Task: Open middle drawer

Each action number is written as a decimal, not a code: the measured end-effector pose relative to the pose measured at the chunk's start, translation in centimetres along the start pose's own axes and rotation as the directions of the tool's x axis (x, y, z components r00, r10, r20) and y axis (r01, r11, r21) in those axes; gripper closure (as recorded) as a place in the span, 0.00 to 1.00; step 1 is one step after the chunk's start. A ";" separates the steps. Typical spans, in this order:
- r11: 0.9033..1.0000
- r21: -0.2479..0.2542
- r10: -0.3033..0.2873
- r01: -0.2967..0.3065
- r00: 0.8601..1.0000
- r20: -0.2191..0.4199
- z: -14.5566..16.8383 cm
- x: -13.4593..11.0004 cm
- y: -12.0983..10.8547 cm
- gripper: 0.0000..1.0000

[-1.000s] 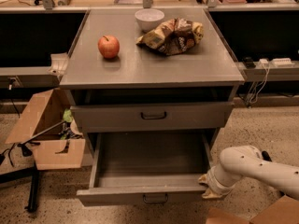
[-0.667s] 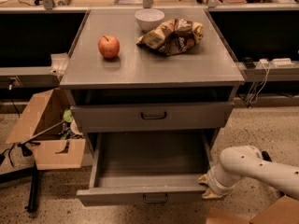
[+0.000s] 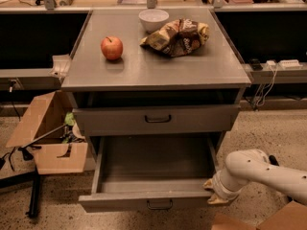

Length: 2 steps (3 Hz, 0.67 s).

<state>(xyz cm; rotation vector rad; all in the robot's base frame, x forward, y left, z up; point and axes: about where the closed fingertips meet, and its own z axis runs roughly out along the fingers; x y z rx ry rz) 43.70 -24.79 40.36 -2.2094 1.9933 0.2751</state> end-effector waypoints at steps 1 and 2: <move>1.000 0.000 0.000 0.000 1.000 0.000 0.0 0.0 0.0 0.15; 1.000 0.000 0.000 0.000 1.000 0.000 0.0 0.0 0.0 0.00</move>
Offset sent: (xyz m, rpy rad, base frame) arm 0.0000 0.0000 0.0000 0.0000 0.0000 0.0000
